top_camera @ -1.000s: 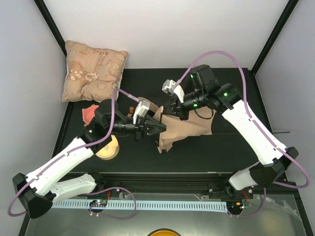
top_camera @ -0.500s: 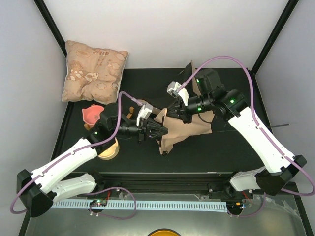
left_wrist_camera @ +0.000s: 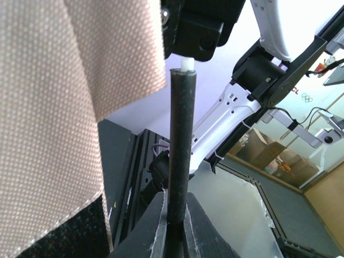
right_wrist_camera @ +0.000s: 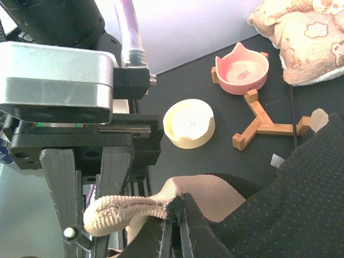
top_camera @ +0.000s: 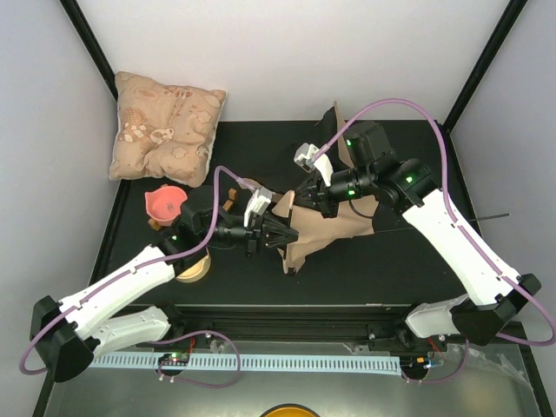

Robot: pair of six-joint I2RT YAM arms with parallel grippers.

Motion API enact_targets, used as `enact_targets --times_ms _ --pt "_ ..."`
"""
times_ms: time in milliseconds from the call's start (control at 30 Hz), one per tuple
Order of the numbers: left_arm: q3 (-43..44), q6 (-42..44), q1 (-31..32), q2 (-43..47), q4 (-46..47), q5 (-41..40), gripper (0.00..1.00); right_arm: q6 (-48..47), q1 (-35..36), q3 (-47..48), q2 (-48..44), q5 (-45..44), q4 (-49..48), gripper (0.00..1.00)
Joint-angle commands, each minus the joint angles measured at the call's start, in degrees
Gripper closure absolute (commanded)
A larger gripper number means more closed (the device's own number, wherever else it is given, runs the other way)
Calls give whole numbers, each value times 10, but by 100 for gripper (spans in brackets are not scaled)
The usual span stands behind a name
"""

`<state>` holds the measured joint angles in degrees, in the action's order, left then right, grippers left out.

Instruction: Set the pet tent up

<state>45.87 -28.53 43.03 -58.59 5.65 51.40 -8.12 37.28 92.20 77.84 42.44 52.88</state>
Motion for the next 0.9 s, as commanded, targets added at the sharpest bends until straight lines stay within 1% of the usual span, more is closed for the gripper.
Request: enact_targets --times_ms 0,567,867 --pt "-60 -50 14 -34 -151 31 98 23 -5 38 -39 17 -171 99" --pt "-77 -55 14 -30 -143 23 98 15 -6 36 -48 -1 -168 99" --pt "-76 -57 13 -35 -138 21 98 -7 -6 26 -55 21 -162 99"
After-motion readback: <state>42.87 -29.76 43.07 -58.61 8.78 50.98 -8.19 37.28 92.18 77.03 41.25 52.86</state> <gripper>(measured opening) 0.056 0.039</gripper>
